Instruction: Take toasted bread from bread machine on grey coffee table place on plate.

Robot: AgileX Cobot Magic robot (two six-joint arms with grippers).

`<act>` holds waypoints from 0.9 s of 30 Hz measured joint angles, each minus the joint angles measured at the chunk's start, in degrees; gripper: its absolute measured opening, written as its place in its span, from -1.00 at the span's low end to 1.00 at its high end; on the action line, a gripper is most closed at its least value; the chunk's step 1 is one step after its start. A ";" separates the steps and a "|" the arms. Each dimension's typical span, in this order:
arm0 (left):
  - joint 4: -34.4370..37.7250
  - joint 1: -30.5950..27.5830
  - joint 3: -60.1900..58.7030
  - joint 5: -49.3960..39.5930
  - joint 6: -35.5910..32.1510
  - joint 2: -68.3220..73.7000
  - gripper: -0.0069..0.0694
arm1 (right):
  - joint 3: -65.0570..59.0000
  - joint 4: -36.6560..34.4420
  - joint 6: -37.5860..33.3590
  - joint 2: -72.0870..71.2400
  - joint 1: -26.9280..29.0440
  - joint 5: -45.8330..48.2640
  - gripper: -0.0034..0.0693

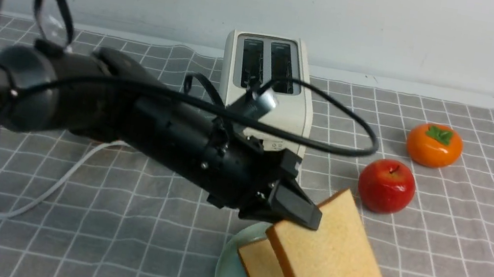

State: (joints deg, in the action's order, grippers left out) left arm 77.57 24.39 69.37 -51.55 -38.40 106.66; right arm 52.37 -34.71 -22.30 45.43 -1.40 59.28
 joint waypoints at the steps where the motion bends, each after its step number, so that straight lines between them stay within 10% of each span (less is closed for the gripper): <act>1: 0.25 0.06 -0.06 2.50 0.52 0.98 -0.61 | 0.00 0.00 -0.05 0.00 0.00 0.00 0.41; 9: -5.78 -0.06 -0.16 9.63 4.12 1.92 0.00 | 0.00 1.96 -0.10 0.00 0.00 0.06 0.27; 15: -26.19 -7.17 -0.16 8.62 19.32 -2.61 0.87 | 0.00 6.71 4.19 0.00 0.00 0.90 -0.21; 20: -29.98 -16.62 -0.16 7.95 32.04 -9.69 0.86 | 0.00 22.45 14.14 0.00 0.00 -0.51 -0.90; 27: -27.09 -20.40 -0.16 1.39 27.22 -20.07 0.32 | -4.17 27.81 17.91 -4.11 0.00 -15.21 -0.96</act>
State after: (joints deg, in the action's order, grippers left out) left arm 50.48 3.99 69.21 -50.16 -11.18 86.59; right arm 48.21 -6.90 -4.39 41.31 -1.40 44.07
